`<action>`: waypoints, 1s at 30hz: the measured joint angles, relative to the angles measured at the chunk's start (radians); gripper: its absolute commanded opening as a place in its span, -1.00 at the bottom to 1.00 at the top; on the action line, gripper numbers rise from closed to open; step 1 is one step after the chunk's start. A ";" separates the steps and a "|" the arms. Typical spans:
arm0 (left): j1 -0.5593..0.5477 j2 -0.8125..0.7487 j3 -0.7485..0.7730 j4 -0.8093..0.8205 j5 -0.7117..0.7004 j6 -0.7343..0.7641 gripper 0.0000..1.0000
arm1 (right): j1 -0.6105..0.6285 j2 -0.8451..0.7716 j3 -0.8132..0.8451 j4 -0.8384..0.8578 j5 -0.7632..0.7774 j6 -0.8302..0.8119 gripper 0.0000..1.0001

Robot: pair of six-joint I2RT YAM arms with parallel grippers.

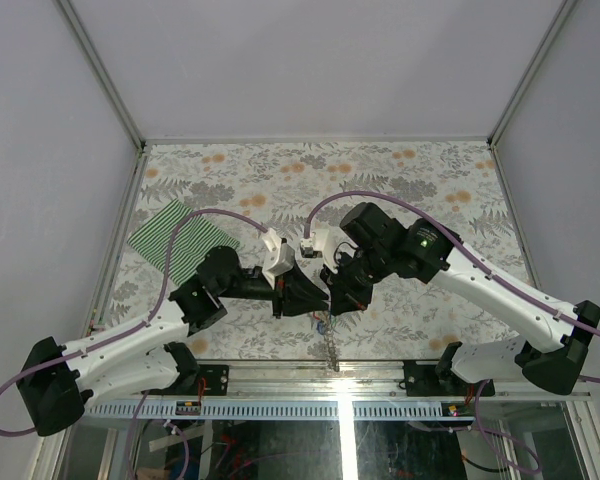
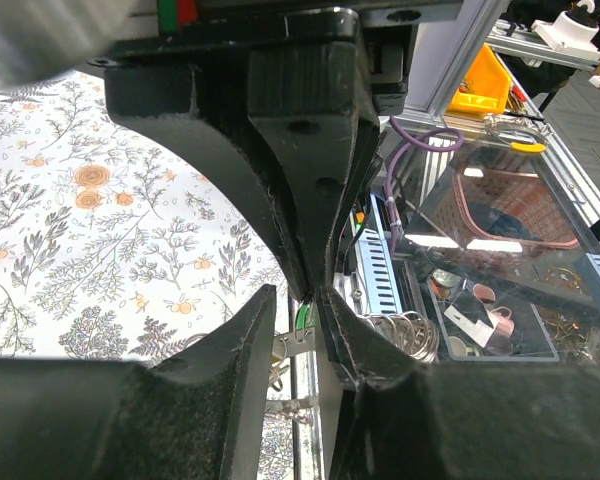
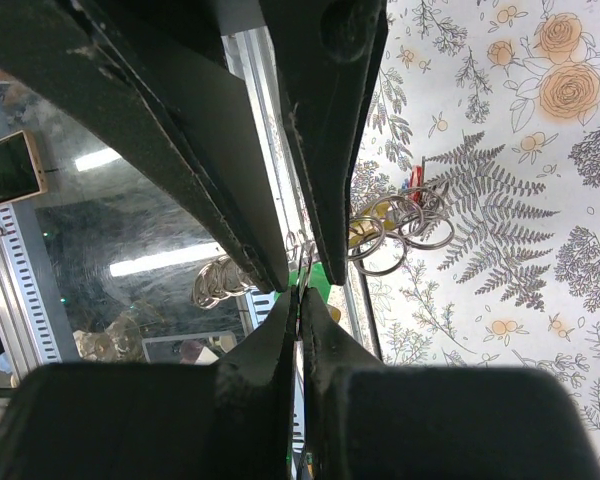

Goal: Put the keys on the keyring

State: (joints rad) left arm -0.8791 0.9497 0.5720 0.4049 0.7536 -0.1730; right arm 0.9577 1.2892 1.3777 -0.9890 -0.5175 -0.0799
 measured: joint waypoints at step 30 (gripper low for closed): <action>-0.002 0.020 0.000 -0.069 0.032 0.036 -0.60 | 0.005 0.000 0.000 0.008 0.002 0.000 -1.00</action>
State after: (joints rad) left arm -0.8810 0.9695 0.5720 0.3359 0.7853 -0.1368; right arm 0.9623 1.2892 1.3777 -0.9810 -0.5159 -0.0799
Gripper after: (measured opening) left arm 0.197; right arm 0.015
